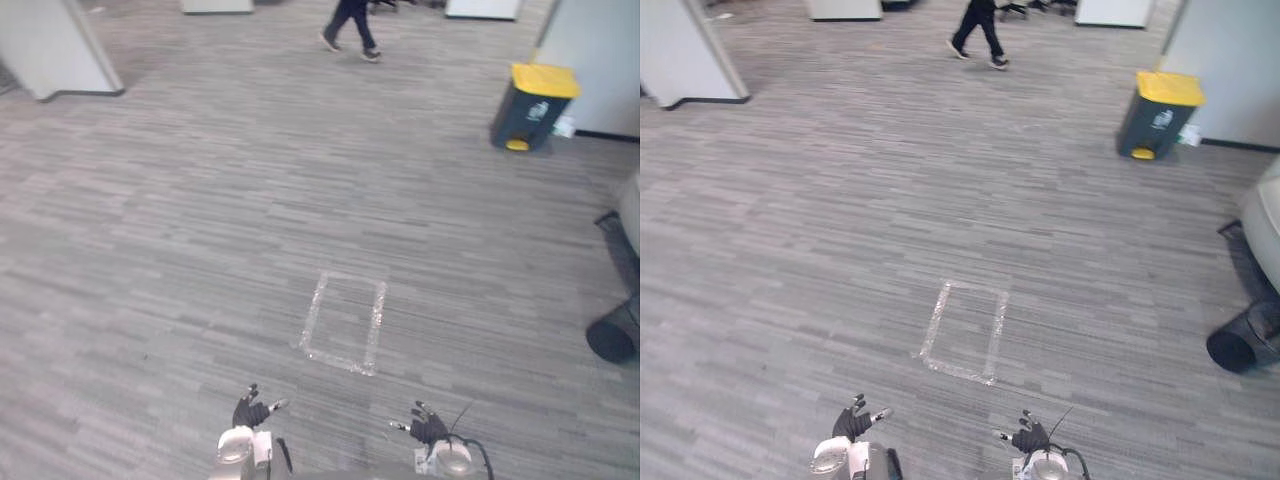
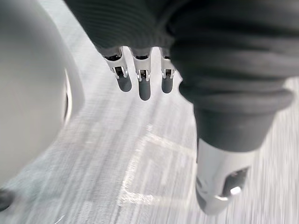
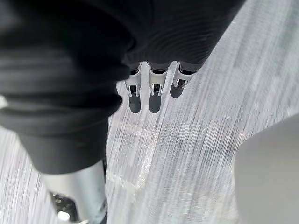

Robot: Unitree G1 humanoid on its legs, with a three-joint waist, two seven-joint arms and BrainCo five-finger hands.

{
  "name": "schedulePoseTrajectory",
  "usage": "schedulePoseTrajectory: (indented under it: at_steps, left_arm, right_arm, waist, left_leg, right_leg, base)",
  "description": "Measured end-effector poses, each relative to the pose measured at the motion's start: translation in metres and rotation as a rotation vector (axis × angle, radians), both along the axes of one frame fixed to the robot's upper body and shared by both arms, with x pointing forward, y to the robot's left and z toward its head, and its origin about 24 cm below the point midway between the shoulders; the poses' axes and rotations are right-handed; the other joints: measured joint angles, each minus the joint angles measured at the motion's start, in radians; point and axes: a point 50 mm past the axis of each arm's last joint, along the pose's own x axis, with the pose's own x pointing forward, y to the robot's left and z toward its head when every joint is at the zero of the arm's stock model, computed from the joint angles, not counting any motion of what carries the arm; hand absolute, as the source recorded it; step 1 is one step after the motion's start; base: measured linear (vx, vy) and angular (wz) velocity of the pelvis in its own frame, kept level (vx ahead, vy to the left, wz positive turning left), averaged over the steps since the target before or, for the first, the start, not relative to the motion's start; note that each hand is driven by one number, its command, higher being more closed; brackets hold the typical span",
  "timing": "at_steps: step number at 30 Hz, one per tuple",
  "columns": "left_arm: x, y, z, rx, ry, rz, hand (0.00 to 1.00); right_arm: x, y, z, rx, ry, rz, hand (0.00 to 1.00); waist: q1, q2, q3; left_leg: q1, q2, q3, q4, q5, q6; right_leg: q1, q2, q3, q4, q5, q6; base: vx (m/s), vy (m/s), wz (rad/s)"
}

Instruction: Organize the slippers on the shoe rack

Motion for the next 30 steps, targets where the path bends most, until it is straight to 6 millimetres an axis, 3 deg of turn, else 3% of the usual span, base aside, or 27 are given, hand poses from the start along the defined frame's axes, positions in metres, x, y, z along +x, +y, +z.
schedulePoseTrajectory:
  at_steps: [1, 3, 5, 7, 8, 9, 11, 12, 14, 16, 17, 18, 21, 23, 24, 25, 28, 30]
  left_arm:
    - [-0.001, -0.006, -0.002, -0.003, 0.014, -0.038, 0.00]
    - [0.005, -0.001, -0.002, 0.020, 0.019, -0.068, 0.00]
    - [0.002, 0.001, -0.005, 0.028, 0.045, -0.084, 0.00]
    - [-0.001, 0.001, -0.006, 0.033, 0.060, -0.097, 0.00]
    - [-0.006, 0.000, -0.008, 0.036, 0.075, -0.105, 0.00]
    - [-0.007, 0.000, -0.009, 0.036, 0.080, -0.106, 0.00]
    - [-0.007, -0.002, -0.010, 0.039, 0.091, -0.124, 0.00]
    - [-0.006, 0.000, -0.010, 0.044, 0.092, -0.125, 0.00]
    - [-0.004, 0.004, -0.009, 0.058, 0.091, -0.128, 0.00]
    - [-0.002, 0.005, -0.008, 0.073, 0.088, -0.159, 0.00]
    - [-0.002, 0.006, -0.008, 0.077, 0.089, -0.166, 0.00]
    - [-0.003, 0.003, -0.009, 0.070, 0.096, -0.168, 0.00]
    - [-0.003, -0.007, -0.010, 0.042, 0.096, -0.175, 0.00]
    - [-0.002, -0.010, -0.010, 0.019, 0.092, -0.141, 0.00]
    - [-0.003, -0.011, -0.009, 0.004, 0.078, -0.112, 0.00]
    - [-0.002, -0.013, -0.007, -0.008, 0.060, -0.091, 0.00]
    - [-0.007, -0.014, -0.006, -0.028, 0.052, -0.046, 0.00]
    - [-0.008, -0.014, -0.006, -0.036, 0.047, -0.021, 0.00]
  right_arm:
    - [-0.004, -0.004, -0.001, -0.013, 0.015, 0.001, 0.00]
    - [-0.006, 0.003, -0.004, 0.009, 0.035, 0.001, 0.00]
    - [-0.009, 0.008, -0.006, 0.028, 0.048, -0.006, 0.00]
    - [-0.008, 0.009, -0.006, 0.038, 0.043, -0.022, 0.00]
    - [-0.005, 0.003, -0.004, 0.023, 0.031, -0.017, 0.00]
    - [-0.003, 0.002, -0.003, 0.021, 0.026, -0.015, 0.00]
    - [0.004, -0.003, -0.001, 0.003, 0.004, -0.002, 0.00]
    - [0.007, -0.003, 0.001, 0.000, -0.010, 0.002, 0.00]
    - [0.011, -0.001, 0.002, 0.005, -0.024, 0.005, 0.00]
    - [0.018, 0.002, 0.005, 0.009, -0.047, 0.007, 0.00]
    - [0.017, 0.002, 0.004, 0.010, -0.043, 0.008, 0.00]
    - [0.018, -0.002, 0.005, 0.004, -0.050, 0.002, 0.00]
    - [0.020, -0.009, 0.007, -0.015, -0.055, -0.019, 0.00]
    - [0.018, -0.008, 0.006, -0.009, -0.050, -0.040, 0.00]
    - [0.015, -0.006, 0.005, -0.005, -0.044, -0.036, 0.00]
    - [0.013, -0.005, 0.005, -0.007, -0.043, -0.032, 0.00]
    - [0.008, -0.005, 0.004, -0.011, -0.035, -0.033, 0.00]
    - [0.004, -0.005, 0.003, -0.010, -0.024, -0.039, 0.00]
  waist:
    - [0.005, 0.026, -0.009]
    - [-0.004, -0.017, -0.035]
    - [-0.002, -0.049, -0.051]
    - [-0.006, -0.051, -0.045]
    - [-0.003, -0.038, -0.032]
    - [-0.001, -0.032, -0.028]
    - [-0.011, 0.000, -0.014]
    - [-0.016, 0.009, -0.008]
    - [-0.027, 0.000, -0.007]
    - [-0.046, -0.004, -0.005]
    - [-0.045, -0.012, -0.007]
    - [-0.047, -0.011, 0.002]
    - [-0.048, 0.027, 0.007]
    - [-0.055, 0.031, 0.010]
    - [-0.050, 0.030, 0.009]
    - [-0.039, 0.030, 0.009]
    - [-0.032, 0.029, 0.009]
    - [-0.029, 0.026, 0.004]
  left_leg:
    - [-0.015, -0.010, -0.063, -0.094, 0.164, -0.002]
    - [-0.020, -0.047, -0.031, -0.038, 0.096, 0.044]
    - [0.001, -0.066, 0.027, 0.004, 0.033, 0.073]
    - [0.082, -0.083, 0.075, -0.006, -0.010, 0.106]
    - [0.189, -0.085, 0.114, -0.043, -0.036, 0.125]
    - [0.217, -0.085, 0.118, -0.059, -0.036, 0.126]
    - [0.341, -0.073, 0.134, -0.160, -0.037, 0.127]
    - [0.385, -0.066, 0.142, -0.207, -0.037, 0.127]
    - [0.427, -0.055, 0.160, -0.263, -0.037, 0.126]
    - [0.461, -0.043, 0.172, -0.307, -0.045, 0.111]
    - [0.476, -0.053, 0.176, -0.317, -0.050, 0.098]
    - [0.508, -0.054, 0.164, -0.317, -0.072, 0.061]
    - [0.513, -0.026, 0.156, -0.256, -0.060, 0.037]
    - [0.446, 0.009, 0.157, -0.008, -0.060, 0.025]
    - [0.383, 0.053, 0.156, 0.201, -0.030, -0.019]
    - [0.343, 0.084, 0.158, 0.331, -0.029, -0.026]
    - [0.265, 0.141, 0.183, 0.485, -0.055, -0.008]
    - [0.222, 0.156, 0.204, 0.482, -0.081, 0.016]
  right_leg:
    - [0.012, 0.007, 0.029, -0.010, -0.010, 0.041]
    - [0.006, -0.048, 0.055, 0.027, -0.008, 0.080]
    - [-0.057, -0.066, 0.111, 0.190, 0.012, 0.102]
    - [-0.137, -0.063, 0.139, 0.416, 0.098, 0.177]
    - [-0.219, -0.060, 0.099, 0.632, 0.093, 0.222]
    - [-0.236, -0.062, 0.078, 0.660, 0.081, 0.211]
    - [-0.313, -0.063, -0.080, 0.691, 0.021, 0.123]
    - [-0.351, -0.060, -0.163, 0.657, -0.005, 0.102]
    - [-0.419, -0.042, -0.275, 0.542, -0.018, 0.099]
    - [-0.476, -0.021, -0.383, 0.319, 0.034, 0.080]
    - [-0.472, -0.013, -0.395, 0.220, 0.099, 0.063]
    - [-0.459, -0.005, -0.392, 0.194, 0.191, 0.003]
    - [-0.430, 0.008, -0.399, 0.196, 0.142, -0.001]
    - [-0.354, 0.015, -0.398, 0.162, 0.118, -0.005]
    - [-0.296, 0.024, -0.385, 0.124, 0.113, -0.013]
    - [-0.261, 0.035, -0.363, 0.108, 0.105, -0.023]
    - [-0.176, 0.058, -0.269, 0.072, 0.078, -0.033]
    - [-0.143, 0.056, -0.192, 0.062, 0.068, -0.031]
  base:
    - [0.48, 0.295, -0.88]
    - [0.48, 0.266, -0.49]
    - [0.53, 0.288, -0.46]
    - [0.52, 0.315, -0.79]
    - [0.43, 0.263, -0.87]
    - [0.41, 0.227, -0.89]
    - [0.32, 0.116, -0.57]
    - [0.37, 0.073, -0.42]
    - [0.28, -0.011, -0.19]
    - [0.33, -0.055, -0.07]
    - [0.44, -0.084, -0.09]
    - [0.38, -0.065, -0.18]
    - [0.39, -0.124, -0.08]
    - [0.38, -0.152, -0.01]
    - [0.38, -0.120, -0.34]
    - [0.44, -0.081, -0.67]
    - [0.31, 0.037, -0.89]
    - [0.28, 0.109, -1.11]
